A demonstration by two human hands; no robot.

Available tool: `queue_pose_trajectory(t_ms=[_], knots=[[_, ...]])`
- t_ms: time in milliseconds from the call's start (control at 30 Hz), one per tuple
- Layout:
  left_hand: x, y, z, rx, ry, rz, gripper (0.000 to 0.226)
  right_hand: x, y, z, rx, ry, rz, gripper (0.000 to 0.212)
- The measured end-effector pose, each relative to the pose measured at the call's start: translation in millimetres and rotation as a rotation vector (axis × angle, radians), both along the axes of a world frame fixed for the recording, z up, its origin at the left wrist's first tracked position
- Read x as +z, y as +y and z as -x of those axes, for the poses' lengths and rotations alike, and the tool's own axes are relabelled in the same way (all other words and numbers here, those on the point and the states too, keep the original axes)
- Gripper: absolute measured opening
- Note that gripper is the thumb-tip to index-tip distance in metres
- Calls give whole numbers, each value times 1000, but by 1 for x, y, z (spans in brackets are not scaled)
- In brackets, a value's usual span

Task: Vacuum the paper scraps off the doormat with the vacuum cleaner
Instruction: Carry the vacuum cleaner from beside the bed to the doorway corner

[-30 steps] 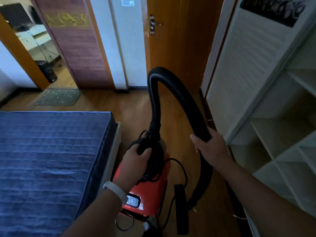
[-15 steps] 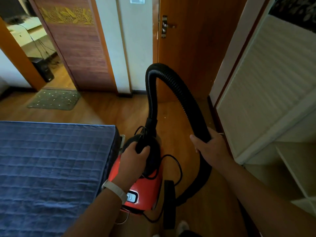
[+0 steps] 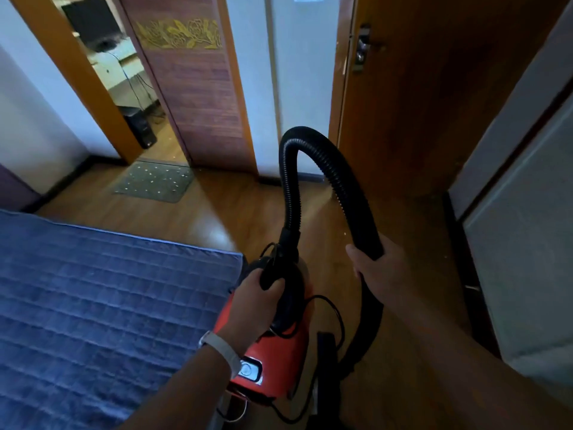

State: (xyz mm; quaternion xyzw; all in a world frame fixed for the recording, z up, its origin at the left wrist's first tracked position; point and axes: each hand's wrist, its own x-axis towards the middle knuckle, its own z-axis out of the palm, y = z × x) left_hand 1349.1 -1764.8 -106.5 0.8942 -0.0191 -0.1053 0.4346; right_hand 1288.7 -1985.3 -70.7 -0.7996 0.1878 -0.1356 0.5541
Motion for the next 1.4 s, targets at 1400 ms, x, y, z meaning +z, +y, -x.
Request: queue_pose_trajectory(t_ms=[1400], knots=[[11, -52, -584, 121, 38, 9, 17, 20, -65, -591, 114, 11, 7, 22]])
